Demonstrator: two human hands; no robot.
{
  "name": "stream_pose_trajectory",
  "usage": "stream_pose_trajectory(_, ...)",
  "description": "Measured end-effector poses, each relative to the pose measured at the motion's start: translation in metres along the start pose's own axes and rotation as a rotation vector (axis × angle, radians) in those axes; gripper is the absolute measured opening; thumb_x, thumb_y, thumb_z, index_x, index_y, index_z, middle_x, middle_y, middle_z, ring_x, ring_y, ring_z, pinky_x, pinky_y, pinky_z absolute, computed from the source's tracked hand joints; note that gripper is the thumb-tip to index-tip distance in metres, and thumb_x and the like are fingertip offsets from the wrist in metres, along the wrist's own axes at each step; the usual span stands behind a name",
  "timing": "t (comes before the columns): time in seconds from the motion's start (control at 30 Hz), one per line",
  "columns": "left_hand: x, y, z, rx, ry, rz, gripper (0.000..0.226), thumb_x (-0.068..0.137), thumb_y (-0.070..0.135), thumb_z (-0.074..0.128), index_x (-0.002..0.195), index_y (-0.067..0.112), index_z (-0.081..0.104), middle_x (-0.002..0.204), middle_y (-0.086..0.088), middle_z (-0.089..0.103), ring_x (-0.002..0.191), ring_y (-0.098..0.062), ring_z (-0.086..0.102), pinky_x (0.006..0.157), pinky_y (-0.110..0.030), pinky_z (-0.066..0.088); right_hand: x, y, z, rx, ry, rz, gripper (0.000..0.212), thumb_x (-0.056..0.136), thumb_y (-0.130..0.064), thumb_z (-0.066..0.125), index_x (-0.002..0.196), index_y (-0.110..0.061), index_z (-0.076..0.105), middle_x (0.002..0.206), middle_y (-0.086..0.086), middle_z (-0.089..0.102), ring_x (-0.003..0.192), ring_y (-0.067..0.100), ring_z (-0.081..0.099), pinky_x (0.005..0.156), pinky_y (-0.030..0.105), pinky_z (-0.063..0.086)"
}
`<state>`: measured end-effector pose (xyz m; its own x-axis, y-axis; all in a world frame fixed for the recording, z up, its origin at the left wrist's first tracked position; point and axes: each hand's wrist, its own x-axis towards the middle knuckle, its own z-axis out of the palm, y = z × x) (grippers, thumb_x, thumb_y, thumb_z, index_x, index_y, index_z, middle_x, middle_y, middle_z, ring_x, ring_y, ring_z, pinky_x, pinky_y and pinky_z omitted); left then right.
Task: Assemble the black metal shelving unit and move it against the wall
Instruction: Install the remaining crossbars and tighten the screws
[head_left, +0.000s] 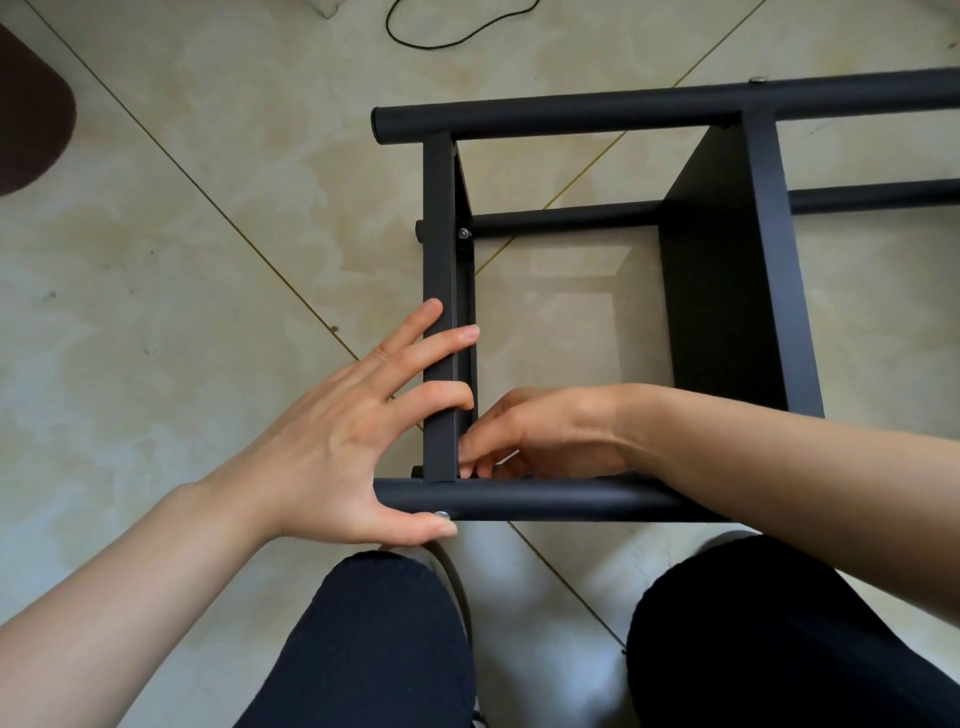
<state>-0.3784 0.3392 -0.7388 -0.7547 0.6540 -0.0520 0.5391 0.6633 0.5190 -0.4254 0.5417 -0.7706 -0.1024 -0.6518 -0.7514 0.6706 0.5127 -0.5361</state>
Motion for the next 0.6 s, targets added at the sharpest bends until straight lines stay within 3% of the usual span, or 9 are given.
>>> stream_pose_trajectory(0.17,0.0001,0.0003,-0.0002,-0.003,0.0,-0.002,0.075,0.069,0.069,0.071,0.127,0.026,0.051,0.166,0.006,0.017,0.156,-0.023,0.004,0.104,-0.038,0.039,0.0008,-0.0013,-0.0004,0.074,-0.026,0.019,0.01,0.093,-0.019,0.059,0.091,-0.012,0.066,0.078,0.002,0.061,0.073,0.014,0.055,0.077,0.028,0.044)
stream_pose_trajectory(0.27,0.0002,0.0006,-0.0007,-0.011,-0.007,-0.013,0.075,0.069,0.068,0.071,0.127,0.025,0.051,0.166,0.005,0.018,0.156,-0.024,0.004,0.104,-0.045,0.044,0.0002,-0.0006,-0.0019,0.083,-0.056,0.003,0.014,0.09,-0.011,0.058,0.079,-0.012,0.066,0.09,0.009,0.062,0.09,0.025,0.054,0.091,0.035,0.04)
stream_pose_trajectory(0.4,-0.0001,0.0005,-0.0007,-0.019,-0.014,-0.019,0.075,0.068,0.067,0.073,0.127,0.025,0.051,0.166,0.004,0.018,0.156,-0.025,0.004,0.105,-0.046,0.045,0.0003,0.0001,-0.0002,0.034,-0.014,-0.017,0.018,0.092,-0.011,0.06,0.075,-0.011,0.066,0.076,0.005,0.059,0.079,0.022,0.052,0.085,0.035,0.04)
stream_pose_trajectory(0.6,-0.0001,0.0001,0.0,-0.02,-0.012,-0.018,0.075,0.067,0.067,0.073,0.127,0.027,0.05,0.166,0.005,0.018,0.156,-0.024,0.004,0.106,-0.039,0.039,0.0006,-0.0007,0.0002,0.072,-0.016,0.006,0.009,0.092,-0.013,0.058,0.09,-0.009,0.066,0.081,0.007,0.06,0.078,0.019,0.055,0.084,0.032,0.042)
